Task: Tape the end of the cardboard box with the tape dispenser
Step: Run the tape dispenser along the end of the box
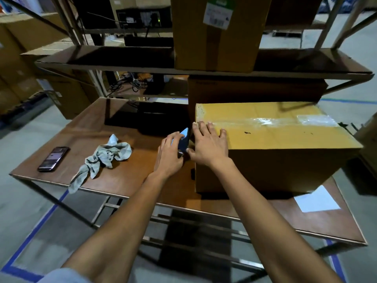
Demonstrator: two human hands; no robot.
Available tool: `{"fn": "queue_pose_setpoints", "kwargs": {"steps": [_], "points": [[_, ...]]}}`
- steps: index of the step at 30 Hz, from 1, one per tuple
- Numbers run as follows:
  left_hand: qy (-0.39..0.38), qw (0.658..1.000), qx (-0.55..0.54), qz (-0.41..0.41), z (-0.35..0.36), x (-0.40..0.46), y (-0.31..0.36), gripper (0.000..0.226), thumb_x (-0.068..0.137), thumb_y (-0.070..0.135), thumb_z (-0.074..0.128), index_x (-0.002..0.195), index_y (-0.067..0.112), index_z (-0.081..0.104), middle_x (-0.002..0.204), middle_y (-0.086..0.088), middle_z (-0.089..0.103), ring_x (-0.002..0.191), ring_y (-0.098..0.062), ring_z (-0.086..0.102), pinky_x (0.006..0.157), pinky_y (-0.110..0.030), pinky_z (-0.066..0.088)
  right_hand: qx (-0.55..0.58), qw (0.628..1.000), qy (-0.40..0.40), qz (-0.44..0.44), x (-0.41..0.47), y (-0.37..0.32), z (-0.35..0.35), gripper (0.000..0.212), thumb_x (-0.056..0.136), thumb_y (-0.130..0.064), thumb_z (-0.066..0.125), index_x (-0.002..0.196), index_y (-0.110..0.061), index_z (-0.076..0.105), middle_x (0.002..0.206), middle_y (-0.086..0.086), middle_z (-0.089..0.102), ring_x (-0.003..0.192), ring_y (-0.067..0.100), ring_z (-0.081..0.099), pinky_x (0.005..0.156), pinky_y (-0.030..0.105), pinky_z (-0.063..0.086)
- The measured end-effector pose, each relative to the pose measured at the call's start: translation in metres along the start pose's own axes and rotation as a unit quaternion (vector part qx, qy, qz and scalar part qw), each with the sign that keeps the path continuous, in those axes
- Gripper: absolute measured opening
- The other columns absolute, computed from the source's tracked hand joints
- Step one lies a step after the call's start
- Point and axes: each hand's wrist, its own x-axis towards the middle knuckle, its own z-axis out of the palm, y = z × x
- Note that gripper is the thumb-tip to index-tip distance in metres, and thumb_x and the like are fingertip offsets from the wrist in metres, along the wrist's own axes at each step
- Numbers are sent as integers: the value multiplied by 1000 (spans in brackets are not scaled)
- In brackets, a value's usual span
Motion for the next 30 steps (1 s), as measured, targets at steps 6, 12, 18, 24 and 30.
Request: {"fn": "queue_pose_setpoints", "kwargs": {"steps": [6, 12, 18, 24, 30], "points": [[-23, 999, -17, 41, 14, 9, -18, 85, 86, 14, 90, 155, 19, 41, 157, -13, 51, 134, -37, 56, 111, -54, 49, 26, 998, -53, 18, 7, 4, -5, 83, 100, -66, 39, 169, -32, 6, 178, -3, -1, 164, 28, -3, 125, 69, 0], [-70, 992, -27, 106, 10, 21, -33, 83, 88, 5, 79, 155, 20, 33, 166, -14, 38, 145, -39, 49, 121, -56, 44, 21, 987, -137, 76, 26, -7, -19, 99, 95, -51, 65, 168, -36, 1, 177, -3, -9, 163, 33, -9, 118, 78, -1], [-93, 979, -9, 179, 2, 36, -52, 85, 85, -5, 79, 151, 22, 34, 170, -9, 35, 137, -38, 51, 111, -54, 53, -27, 983, -121, 137, 39, -33, -15, 95, 95, -32, 70, 168, -37, 10, 177, 0, -10, 162, 38, -7, 118, 81, 6], [-101, 958, -34, 265, 4, 52, -76, 87, 82, 1, 78, 155, 26, 38, 180, 9, 24, 121, -28, 52, 93, -44, 59, -56, 980, -115, 151, 39, -33, -9, 92, 97, -28, 65, 167, -40, 7, 176, -3, -15, 163, 36, -8, 117, 81, 7], [-110, 940, -37, 322, 9, 61, -83, 75, 89, 9, 73, 155, 24, 42, 181, 9, 23, 131, -31, 56, 88, -53, 54, -50, 979, -109, 167, 40, -33, -4, 90, 96, -27, 66, 166, -45, 12, 177, -7, -13, 163, 31, -7, 117, 81, 4]]}}
